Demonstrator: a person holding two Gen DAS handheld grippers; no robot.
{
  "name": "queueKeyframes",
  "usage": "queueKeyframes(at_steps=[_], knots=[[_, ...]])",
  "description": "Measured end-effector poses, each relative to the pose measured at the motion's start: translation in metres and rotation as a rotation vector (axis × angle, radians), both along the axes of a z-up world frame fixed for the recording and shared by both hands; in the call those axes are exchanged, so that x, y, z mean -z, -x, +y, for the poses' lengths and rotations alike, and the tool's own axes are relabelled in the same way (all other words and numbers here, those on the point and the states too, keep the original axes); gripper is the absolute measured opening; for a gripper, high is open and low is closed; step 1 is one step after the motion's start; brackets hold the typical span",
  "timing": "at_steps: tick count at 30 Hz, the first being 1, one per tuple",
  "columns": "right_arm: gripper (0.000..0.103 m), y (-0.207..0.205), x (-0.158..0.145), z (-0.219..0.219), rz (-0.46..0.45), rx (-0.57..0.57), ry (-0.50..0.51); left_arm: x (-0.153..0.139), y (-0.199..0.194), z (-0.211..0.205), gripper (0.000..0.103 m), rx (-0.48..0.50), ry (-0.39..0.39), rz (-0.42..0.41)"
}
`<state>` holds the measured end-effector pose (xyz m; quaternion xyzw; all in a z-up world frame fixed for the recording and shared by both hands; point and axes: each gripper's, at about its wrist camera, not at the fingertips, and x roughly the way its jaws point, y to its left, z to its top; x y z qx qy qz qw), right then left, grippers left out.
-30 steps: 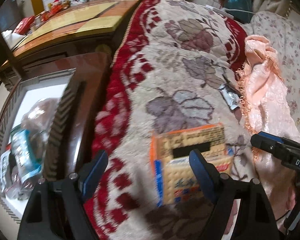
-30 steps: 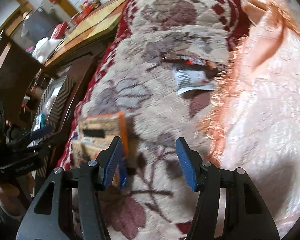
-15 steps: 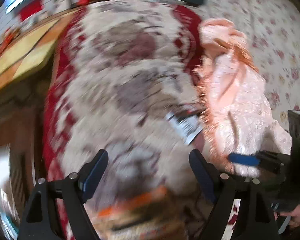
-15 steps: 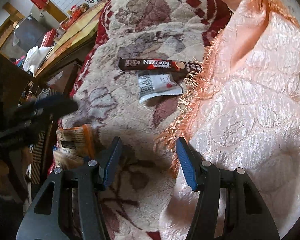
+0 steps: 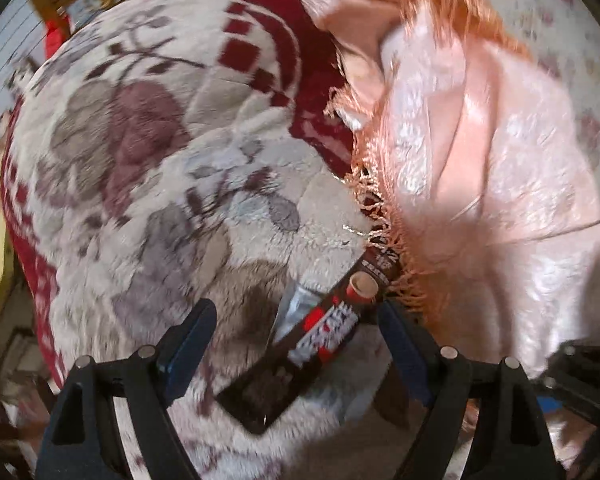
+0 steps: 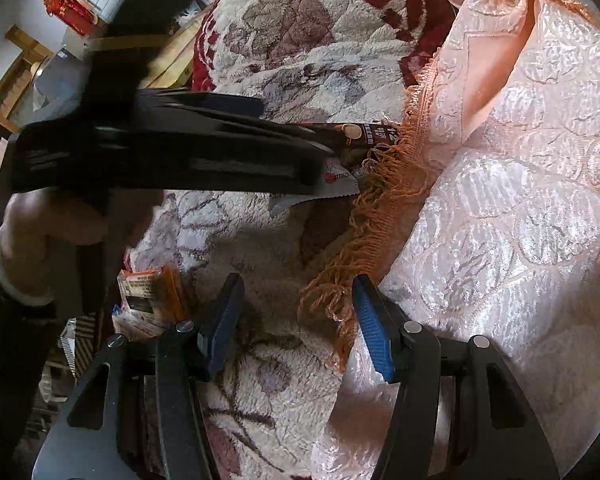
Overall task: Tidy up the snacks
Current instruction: 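Grasp the brown Nescafe stick with the left gripper while the right grasps the white sachet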
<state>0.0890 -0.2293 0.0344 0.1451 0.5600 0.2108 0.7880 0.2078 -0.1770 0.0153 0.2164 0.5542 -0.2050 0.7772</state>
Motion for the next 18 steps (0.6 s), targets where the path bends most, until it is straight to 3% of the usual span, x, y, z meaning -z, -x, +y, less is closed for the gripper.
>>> queueKeyframes(at_steps=[6,8,11,13,18], knots=[[0.056,-0.004,0.003,-0.005,0.013,0.024,-0.031,0.016,-0.019,-0.007,0.083,-0.008,-0.032,0.032],[0.056,-0.005,0.003,-0.004,0.011,0.023,-0.030,0.019,-0.028,-0.003,0.073,-0.051,-0.020,0.046],[0.056,-0.005,0.004,-0.005,0.014,0.028,-0.036,0.017,-0.041,0.014,0.063,-0.124,0.072,0.081],[0.056,-0.005,0.004,-0.005,0.014,0.031,-0.038,0.013,-0.045,0.026,0.040,-0.166,0.085,0.064],[0.056,-0.005,0.005,-0.004,0.011,0.029,-0.032,0.008,-0.046,0.040,0.029,-0.159,0.105,0.051]])
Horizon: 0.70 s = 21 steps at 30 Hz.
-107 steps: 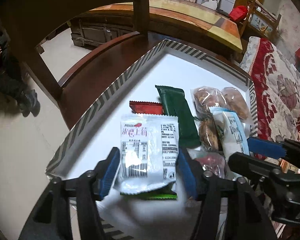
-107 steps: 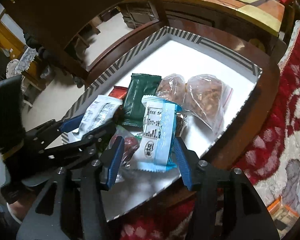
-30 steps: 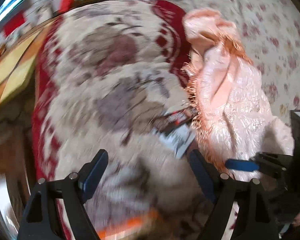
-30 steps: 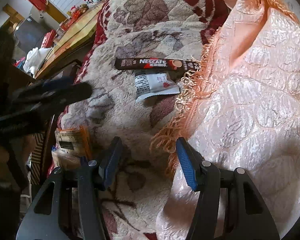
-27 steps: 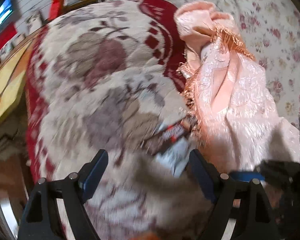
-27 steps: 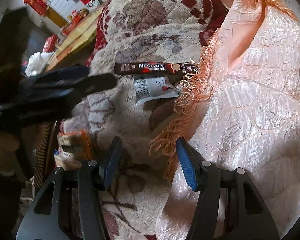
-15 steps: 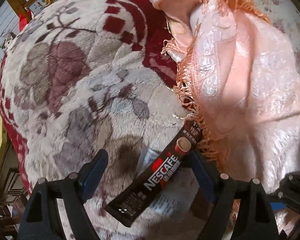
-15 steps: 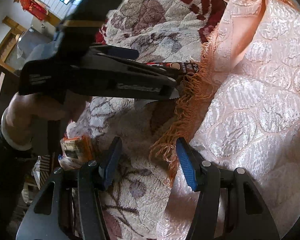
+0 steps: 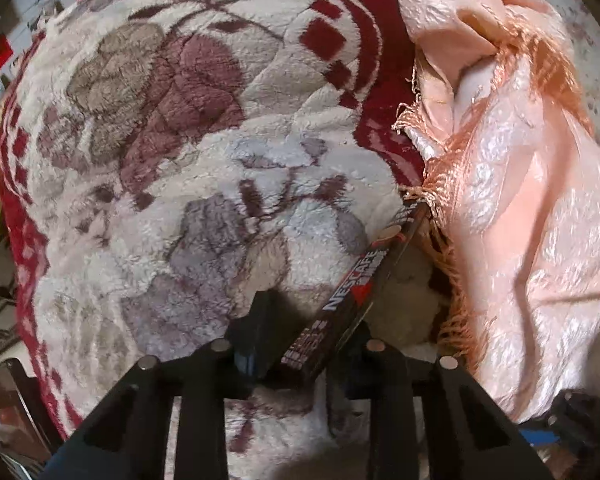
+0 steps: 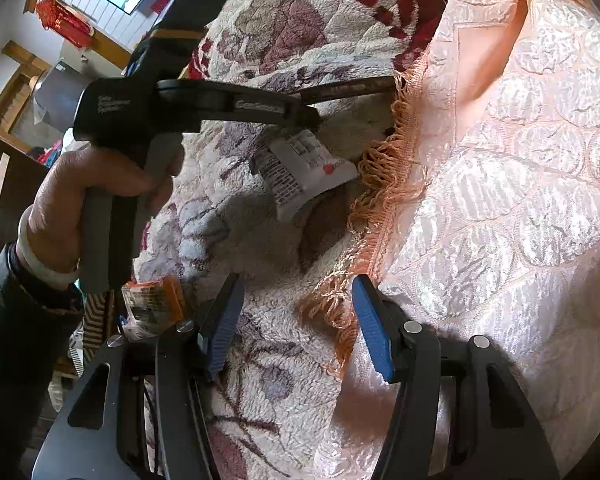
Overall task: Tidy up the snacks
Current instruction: 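Grasp the brown Nescafe stick with the left gripper while the right grasps the white sachet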
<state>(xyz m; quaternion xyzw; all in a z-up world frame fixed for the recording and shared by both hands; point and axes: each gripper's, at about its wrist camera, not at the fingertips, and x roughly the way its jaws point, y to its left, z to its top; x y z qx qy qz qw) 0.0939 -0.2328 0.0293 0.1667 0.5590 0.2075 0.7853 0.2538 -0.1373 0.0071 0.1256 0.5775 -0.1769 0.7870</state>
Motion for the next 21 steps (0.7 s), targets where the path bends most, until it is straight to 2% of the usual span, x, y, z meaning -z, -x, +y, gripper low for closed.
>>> queueKeyframes(at_steps=[4,10,15,17,18,19,21], knots=[[0.056,0.001,0.000,0.001,0.001,0.002,-0.002,-0.007,0.006,0.028,0.021,-0.020,0.024,0.003],[0.056,0.000,0.000,0.000,0.003,0.005,-0.011,-0.014,0.028,0.083,0.020,-0.026,-0.004,-0.012],[0.056,0.002,0.000,0.000,-0.001,0.001,-0.010,-0.023,0.053,0.137,0.023,-0.072,-0.034,-0.013],[0.056,0.002,0.000,0.001,0.000,-0.002,-0.008,-0.025,0.060,0.152,0.037,-0.078,-0.055,-0.010],[0.056,0.003,0.000,0.001,0.000,-0.002,-0.010,-0.027,0.064,0.158,0.059,-0.083,-0.073,-0.014],[0.056,0.002,0.000,0.001,0.001,-0.003,-0.011,-0.029,0.068,0.163,0.074,-0.089,-0.086,-0.025],[0.056,0.001,0.000,0.001,0.003,-0.003,-0.010,-0.043,0.079,0.158,0.076,-0.086,-0.072,-0.059]])
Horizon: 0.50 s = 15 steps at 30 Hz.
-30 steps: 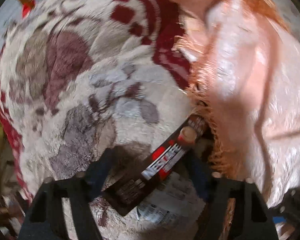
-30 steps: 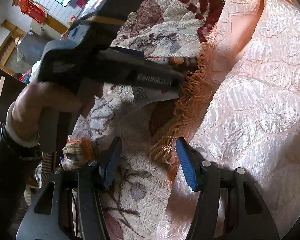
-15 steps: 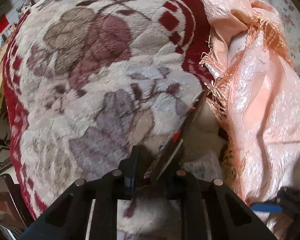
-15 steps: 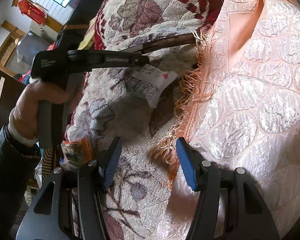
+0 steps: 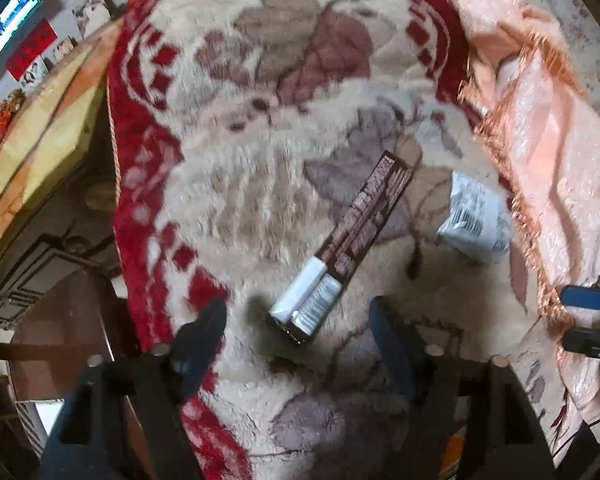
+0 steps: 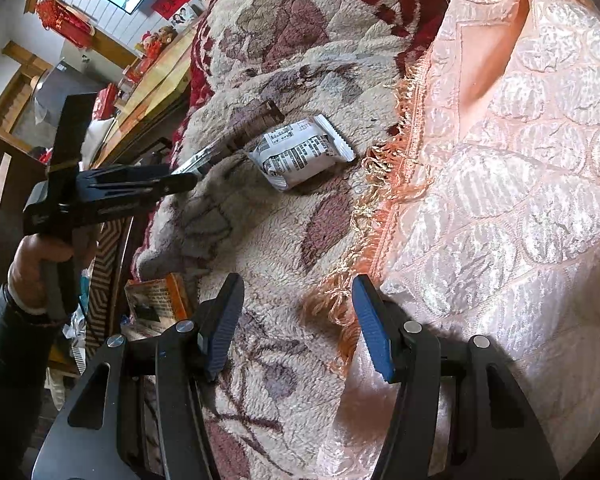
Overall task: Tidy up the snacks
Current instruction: 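Grasp the brown Nescafe stick with the left gripper while the right grasps the white sachet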
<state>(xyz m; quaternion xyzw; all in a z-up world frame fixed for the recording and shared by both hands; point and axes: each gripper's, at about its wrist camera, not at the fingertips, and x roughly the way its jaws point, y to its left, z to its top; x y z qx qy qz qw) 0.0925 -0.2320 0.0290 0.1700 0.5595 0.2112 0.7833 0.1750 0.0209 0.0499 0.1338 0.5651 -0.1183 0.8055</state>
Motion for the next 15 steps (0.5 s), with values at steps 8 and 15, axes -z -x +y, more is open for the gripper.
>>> queueKeyframes(at_steps=[8,15], knots=[[0.056,0.001,0.001,0.000,-0.001,-0.002,-0.001,0.023,-0.036,-0.065,0.079,0.112,-0.056,-0.011],[0.056,0.001,-0.001,0.000,-0.029,0.004,-0.004,0.040,-0.062,-0.081,0.047,0.117,-0.023,0.027]])
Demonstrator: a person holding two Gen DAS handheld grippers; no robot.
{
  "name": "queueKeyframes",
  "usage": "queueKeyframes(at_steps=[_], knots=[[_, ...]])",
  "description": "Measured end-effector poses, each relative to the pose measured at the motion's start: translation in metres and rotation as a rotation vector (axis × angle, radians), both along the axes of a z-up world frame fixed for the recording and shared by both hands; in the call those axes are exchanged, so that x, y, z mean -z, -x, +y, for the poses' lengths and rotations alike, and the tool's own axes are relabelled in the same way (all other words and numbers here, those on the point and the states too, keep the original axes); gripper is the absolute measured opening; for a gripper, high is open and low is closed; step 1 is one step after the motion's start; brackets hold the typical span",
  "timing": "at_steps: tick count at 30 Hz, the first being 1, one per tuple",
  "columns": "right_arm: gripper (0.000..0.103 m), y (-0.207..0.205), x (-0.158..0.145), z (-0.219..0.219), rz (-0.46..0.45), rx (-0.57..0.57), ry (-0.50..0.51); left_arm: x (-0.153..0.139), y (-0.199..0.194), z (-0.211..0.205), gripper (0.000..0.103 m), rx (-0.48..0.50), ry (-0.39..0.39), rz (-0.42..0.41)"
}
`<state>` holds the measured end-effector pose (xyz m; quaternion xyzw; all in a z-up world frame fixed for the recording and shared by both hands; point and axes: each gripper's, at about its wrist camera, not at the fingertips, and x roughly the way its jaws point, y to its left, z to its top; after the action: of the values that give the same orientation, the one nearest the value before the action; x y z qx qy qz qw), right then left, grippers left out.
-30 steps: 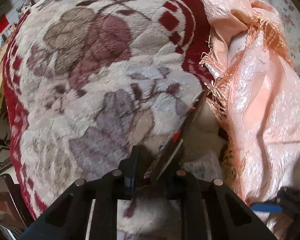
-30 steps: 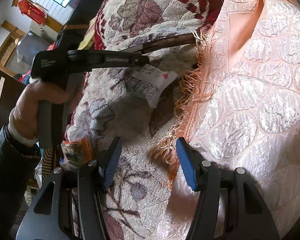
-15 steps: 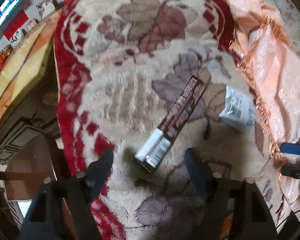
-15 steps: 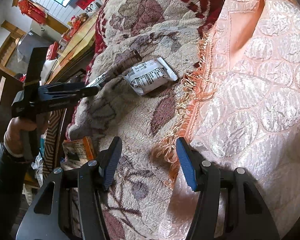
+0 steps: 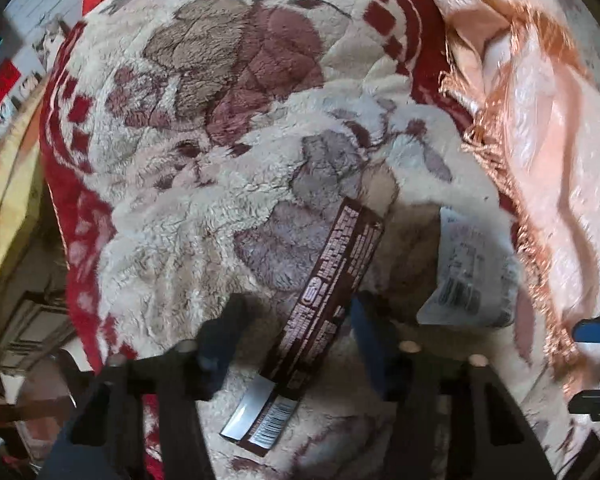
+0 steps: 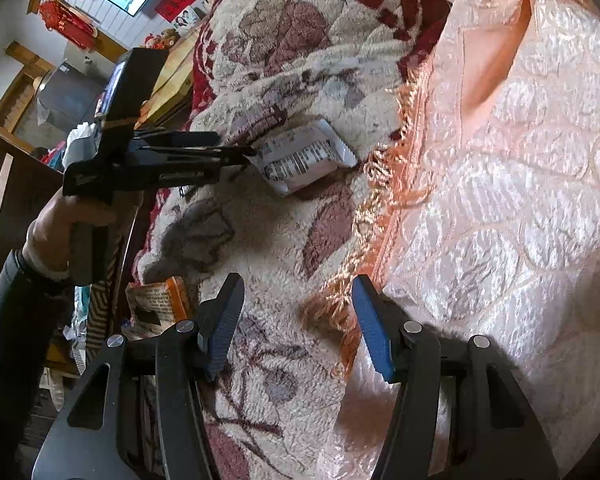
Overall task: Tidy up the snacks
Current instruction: 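Grasp the brown Nescafe stick with the left gripper while the right grasps the white sachet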
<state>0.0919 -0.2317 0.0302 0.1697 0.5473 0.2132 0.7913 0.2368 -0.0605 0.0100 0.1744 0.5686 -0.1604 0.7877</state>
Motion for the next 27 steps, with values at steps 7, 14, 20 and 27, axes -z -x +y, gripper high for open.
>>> queueKeyframes(at_steps=[7,14,20,27], knots=[[0.072,-0.023,-0.016,0.029,-0.113,-0.078,0.135,-0.014,0.028,0.035,0.022,-0.078,0.090,0.004],[0.078,-0.084,-0.002,0.064,-0.110,-0.207,0.270,-0.021,0.059,0.068,0.022,-0.157,0.139,0.001],[0.054,-0.104,0.023,0.069,-0.089,-0.201,0.305,-0.013,0.068,0.080,0.022,-0.205,0.162,-0.006],[0.017,-0.092,0.012,0.048,-0.090,-0.164,0.244,-0.021,0.074,0.089,0.022,-0.256,0.184,-0.020]])
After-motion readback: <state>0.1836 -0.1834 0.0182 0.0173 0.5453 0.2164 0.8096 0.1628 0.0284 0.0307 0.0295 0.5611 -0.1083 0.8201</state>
